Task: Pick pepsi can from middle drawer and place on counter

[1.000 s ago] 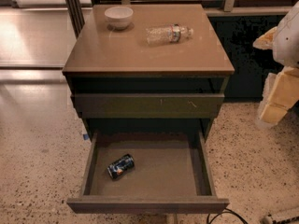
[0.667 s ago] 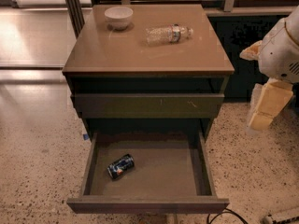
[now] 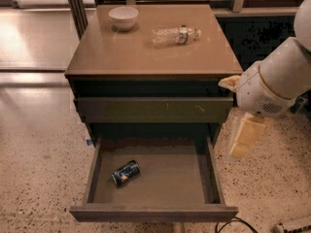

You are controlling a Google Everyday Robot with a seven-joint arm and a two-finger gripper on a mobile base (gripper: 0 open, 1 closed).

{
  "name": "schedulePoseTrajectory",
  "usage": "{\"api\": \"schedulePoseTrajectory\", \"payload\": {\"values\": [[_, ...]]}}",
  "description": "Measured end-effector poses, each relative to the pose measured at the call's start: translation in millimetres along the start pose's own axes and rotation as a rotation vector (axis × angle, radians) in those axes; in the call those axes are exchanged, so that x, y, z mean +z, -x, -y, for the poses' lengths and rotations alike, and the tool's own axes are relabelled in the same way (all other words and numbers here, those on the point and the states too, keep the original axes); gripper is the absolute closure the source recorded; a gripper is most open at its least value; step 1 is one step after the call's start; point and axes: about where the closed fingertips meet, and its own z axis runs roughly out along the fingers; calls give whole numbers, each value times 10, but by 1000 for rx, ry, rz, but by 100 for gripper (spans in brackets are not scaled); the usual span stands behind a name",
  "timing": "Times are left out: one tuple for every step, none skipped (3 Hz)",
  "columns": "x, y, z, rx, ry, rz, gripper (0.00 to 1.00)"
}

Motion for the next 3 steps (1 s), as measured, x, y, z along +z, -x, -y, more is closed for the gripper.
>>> {"api": "schedulePoseTrajectory", "payload": {"values": [[471,106,-198,-41,17,56,0],[867,138,-328,-58,-21,50,0],[920,156,-291,-60,-60,55,0]]}}
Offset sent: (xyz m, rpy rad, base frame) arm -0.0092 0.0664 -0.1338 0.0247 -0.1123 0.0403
